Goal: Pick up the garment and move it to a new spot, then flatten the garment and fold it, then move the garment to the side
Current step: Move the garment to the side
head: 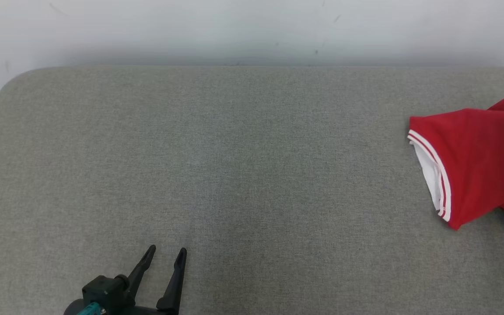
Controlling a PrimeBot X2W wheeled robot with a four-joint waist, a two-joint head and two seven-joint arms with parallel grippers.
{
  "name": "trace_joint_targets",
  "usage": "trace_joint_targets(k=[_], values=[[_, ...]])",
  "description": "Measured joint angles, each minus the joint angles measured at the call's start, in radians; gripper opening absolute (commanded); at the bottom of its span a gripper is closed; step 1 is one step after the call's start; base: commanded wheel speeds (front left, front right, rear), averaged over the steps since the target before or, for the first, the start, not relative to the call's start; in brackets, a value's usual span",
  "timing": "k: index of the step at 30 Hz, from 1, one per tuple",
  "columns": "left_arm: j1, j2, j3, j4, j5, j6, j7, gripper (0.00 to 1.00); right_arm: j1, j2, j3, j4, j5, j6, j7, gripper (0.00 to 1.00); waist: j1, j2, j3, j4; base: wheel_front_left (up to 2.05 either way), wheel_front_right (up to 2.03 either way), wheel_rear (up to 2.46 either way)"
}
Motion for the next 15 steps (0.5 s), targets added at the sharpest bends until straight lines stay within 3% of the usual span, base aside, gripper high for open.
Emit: trace_joint_targets(k=[15], values=[[-0.018, 0.019, 0.008, -0.012, 0.000, -0.002, 0.000, 1.00, -0.023, -0.043, -0.032, -0.036, -0.058, 0.000, 0.036, 0.00, 0.0000, 0.0000, 0.038, -0.038, 0.00, 0.00, 0.00]])
